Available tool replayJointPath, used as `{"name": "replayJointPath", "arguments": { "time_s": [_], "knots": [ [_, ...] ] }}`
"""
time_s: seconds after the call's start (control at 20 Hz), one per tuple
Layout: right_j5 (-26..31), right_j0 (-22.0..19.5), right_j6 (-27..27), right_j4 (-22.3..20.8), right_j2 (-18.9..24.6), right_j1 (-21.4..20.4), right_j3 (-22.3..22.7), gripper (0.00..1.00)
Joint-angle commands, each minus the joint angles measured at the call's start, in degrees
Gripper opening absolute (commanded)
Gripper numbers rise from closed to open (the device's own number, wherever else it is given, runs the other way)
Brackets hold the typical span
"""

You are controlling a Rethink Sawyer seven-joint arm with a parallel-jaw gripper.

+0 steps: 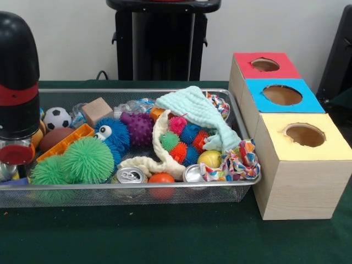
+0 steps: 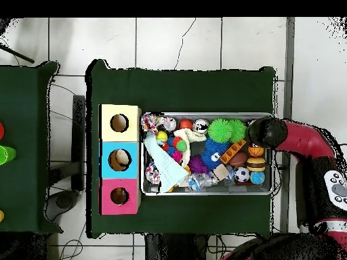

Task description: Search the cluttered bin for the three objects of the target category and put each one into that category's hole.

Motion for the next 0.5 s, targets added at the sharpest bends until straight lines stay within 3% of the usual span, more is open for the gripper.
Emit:
{"name": "replayJointPath", "arguments": {
  "time_s": [0.05,0.3,0.5],
  "knots": [
    [-3.2,-1.1,1.7,-2.4,2.3,2.9,4.9,1.00],
    [-2.5,-1.1,2.0,-1.9,2.4,2.8,4.8,1.00],
    [2.8,0.4,1.7,-0.1,2.5,0.1,4.3,1.00]
  ]
}}
